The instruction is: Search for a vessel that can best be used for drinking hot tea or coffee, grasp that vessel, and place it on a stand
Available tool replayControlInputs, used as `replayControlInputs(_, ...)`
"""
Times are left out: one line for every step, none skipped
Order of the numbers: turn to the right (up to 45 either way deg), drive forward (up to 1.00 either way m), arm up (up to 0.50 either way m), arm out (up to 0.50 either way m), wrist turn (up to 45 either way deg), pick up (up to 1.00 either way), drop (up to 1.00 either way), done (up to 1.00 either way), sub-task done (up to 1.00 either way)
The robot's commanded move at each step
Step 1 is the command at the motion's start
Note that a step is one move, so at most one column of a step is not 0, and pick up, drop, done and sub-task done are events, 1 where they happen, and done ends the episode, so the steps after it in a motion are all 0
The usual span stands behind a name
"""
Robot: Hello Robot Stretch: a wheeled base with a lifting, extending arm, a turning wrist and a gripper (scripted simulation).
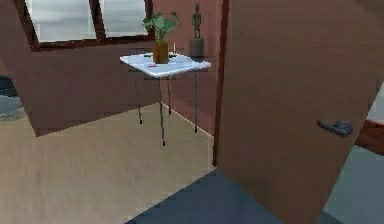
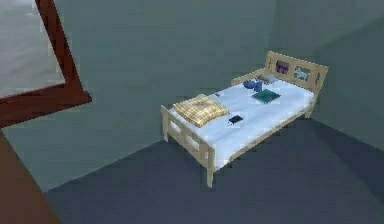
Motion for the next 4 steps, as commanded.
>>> replayControlInputs(-30.0,0.00,0.00,0.00,0.0,0.00,0.00,0.00,0.00)
replayControlInputs(0.0,1.00,0.00,0.00,0.0,0.00,0.00,0.00,0.00)
replayControlInputs(0.0,0.50,0.00,0.00,0.0,0.00,0.00,0.00,0.00)
replayControlInputs(-45.0,0.00,0.00,0.00,0.0,0.00,0.00,0.00,0.00)
